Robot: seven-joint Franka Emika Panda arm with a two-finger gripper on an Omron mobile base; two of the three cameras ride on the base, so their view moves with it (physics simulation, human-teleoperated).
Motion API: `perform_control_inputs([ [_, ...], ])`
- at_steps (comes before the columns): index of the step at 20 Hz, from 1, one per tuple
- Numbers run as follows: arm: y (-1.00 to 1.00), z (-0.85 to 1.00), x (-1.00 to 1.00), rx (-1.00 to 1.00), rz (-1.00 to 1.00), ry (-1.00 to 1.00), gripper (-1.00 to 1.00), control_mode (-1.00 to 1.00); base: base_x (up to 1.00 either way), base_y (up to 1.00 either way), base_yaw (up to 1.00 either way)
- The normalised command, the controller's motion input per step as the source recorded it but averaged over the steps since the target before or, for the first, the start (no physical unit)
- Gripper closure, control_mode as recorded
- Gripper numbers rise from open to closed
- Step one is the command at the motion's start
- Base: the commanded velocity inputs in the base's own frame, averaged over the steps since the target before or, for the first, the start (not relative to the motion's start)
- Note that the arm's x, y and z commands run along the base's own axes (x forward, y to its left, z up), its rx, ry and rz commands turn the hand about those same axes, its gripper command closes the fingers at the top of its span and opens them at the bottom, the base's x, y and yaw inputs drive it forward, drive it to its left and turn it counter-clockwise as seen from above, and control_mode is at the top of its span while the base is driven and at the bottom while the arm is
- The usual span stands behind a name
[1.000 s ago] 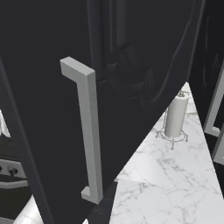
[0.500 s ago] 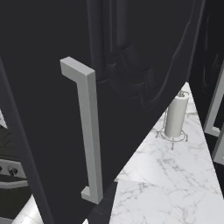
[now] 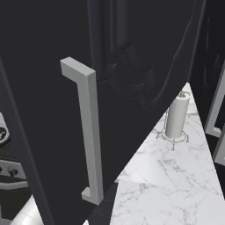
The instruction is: Open the cabinet and move the ladle to the pot. Then close the cabinet.
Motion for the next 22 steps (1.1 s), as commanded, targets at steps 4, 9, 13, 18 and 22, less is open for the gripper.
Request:
perform_control_inputs([
  [4, -0.16, 0.0, 0.34, 0.0, 0.07, 0.0, -1.0, -1.0, 0.0, 0.0, 0.0],
  [9, -0.16, 0.0, 0.19, 0.0, 0.06, 0.0, -1.0, -1.0, 0.0, 0.0, 0.0],
  [13, -0.12, 0.0, 0.24, 0.0, 0.05, 0.0, -1.0, -1.0, 0.0, 0.0, 0.0],
  [18, -0.12, 0.0, 0.24, 0.01, 0.09, 0.0, -1.0, -1.0, 0.0, 0.0, 0.0],
  [22, -0.16, 0.0, 0.18, 0.05, 0.18, 0.0, -1.0, -1.0, 0.0, 0.0, 0.0],
])
